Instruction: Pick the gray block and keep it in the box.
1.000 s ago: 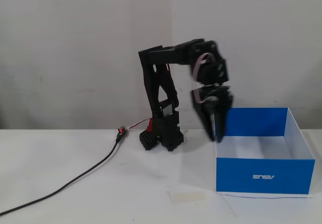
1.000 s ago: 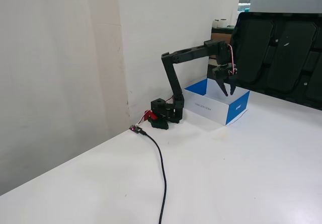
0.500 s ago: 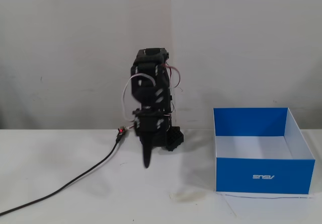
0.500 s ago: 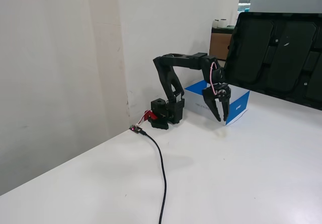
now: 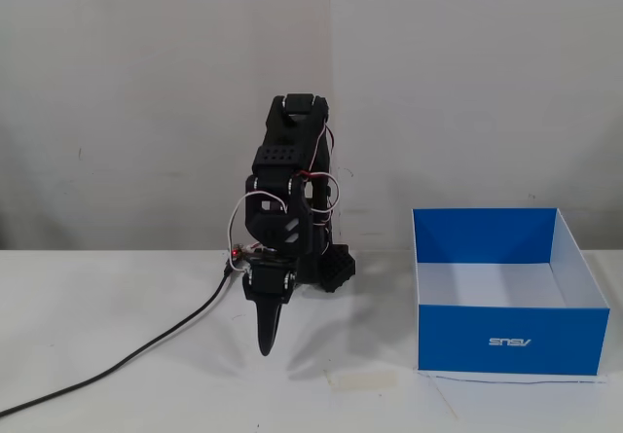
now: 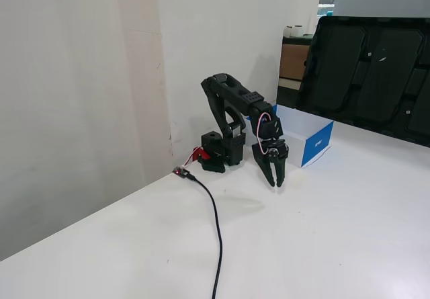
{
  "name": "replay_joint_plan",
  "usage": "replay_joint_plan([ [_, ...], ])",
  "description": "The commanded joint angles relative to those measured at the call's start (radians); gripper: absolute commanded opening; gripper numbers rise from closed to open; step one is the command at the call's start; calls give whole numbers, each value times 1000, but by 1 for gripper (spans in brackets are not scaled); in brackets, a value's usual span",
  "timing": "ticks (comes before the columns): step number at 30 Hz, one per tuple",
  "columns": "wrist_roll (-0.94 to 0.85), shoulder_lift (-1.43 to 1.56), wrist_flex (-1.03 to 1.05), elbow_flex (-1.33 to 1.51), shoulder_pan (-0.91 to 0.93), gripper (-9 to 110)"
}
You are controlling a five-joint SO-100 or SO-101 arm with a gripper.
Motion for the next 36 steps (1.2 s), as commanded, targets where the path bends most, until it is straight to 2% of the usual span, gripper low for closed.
replay_joint_plan([
  [1,9,181,-34,63,3,2],
  [9,9,594,46,261,-54,2],
  [18,9,769,72,419,-97,2],
  [29,9,1244,302,518,-61,0],
  [36,11,1266,308,525,-28,0],
])
